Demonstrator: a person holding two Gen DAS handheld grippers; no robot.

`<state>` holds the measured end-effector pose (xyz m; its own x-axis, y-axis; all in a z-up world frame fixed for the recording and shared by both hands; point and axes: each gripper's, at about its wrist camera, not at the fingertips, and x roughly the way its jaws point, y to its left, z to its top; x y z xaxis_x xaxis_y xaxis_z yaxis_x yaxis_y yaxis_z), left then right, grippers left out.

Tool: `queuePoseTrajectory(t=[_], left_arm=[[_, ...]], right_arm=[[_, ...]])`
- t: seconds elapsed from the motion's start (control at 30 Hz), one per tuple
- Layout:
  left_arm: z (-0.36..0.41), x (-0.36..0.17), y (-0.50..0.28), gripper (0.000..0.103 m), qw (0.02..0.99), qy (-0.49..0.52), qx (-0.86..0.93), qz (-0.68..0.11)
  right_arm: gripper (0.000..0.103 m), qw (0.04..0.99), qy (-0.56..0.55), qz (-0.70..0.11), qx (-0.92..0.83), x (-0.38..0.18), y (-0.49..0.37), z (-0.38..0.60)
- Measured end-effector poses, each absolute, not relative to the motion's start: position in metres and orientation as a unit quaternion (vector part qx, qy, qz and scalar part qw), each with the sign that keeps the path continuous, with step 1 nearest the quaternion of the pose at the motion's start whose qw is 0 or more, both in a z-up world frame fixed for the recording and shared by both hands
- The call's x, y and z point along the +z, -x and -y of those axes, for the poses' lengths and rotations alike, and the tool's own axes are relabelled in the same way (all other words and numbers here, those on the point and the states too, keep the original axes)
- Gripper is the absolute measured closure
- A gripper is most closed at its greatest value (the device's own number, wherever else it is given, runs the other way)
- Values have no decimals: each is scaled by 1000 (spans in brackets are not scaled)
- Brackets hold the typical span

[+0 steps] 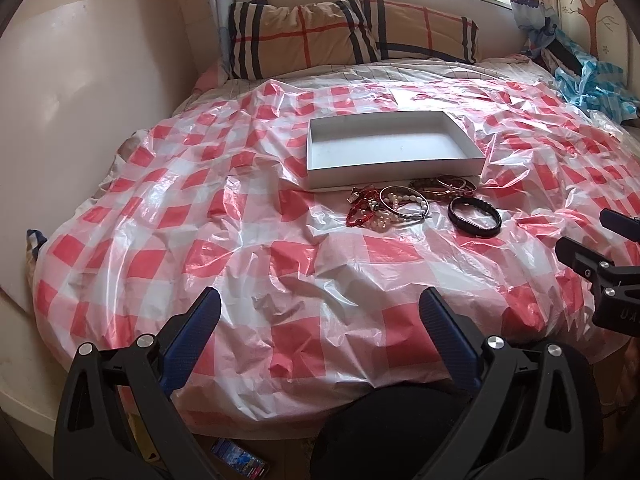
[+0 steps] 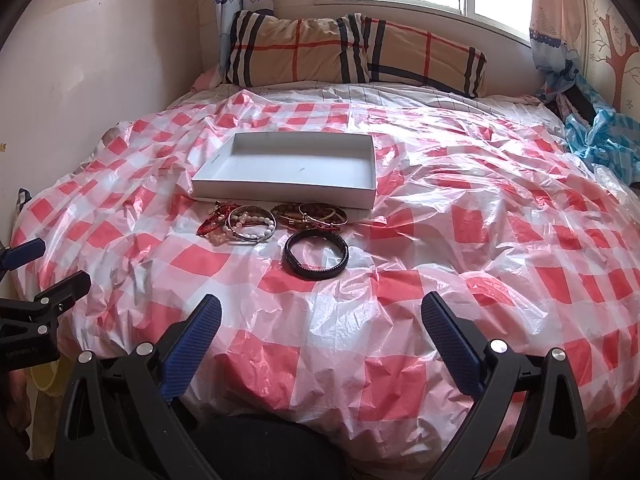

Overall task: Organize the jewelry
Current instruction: 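Move both tools toward the bracelet pile beside the white box, then grasp the black braided bracelet with the right tool while the left grasps the red beaded bracelet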

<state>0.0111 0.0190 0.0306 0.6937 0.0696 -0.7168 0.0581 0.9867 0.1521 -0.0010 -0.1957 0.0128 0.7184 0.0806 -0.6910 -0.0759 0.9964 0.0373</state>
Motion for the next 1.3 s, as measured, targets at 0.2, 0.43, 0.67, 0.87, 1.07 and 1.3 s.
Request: queuePoseTrajectory(t=[0.2,0.43,0.67,0.87,1.07,1.3], left_arm=[[-24,19,-25,8,912,-76,0,-403],[-21,10,-48,8,911,-80,-7,-404],[-7,-1,-86,8,906,-81,-34,-414],[19,-9,-123,8,902,-95,-69,-415],[34,-20,-153,8,899,-91,-102,-416],[17,-40,-184,8,894,-81,-85,-432]], right_arm=[[7,924,4,-379,55,3,-13,192],[7,921,11,-386,60,-6,-38,197],[7,910,19,-407,80,-28,-73,201],[7,899,27,-425,99,-49,-106,197],[7,889,41,-441,114,-67,-130,190],[19,879,28,-453,144,-81,-142,190]])
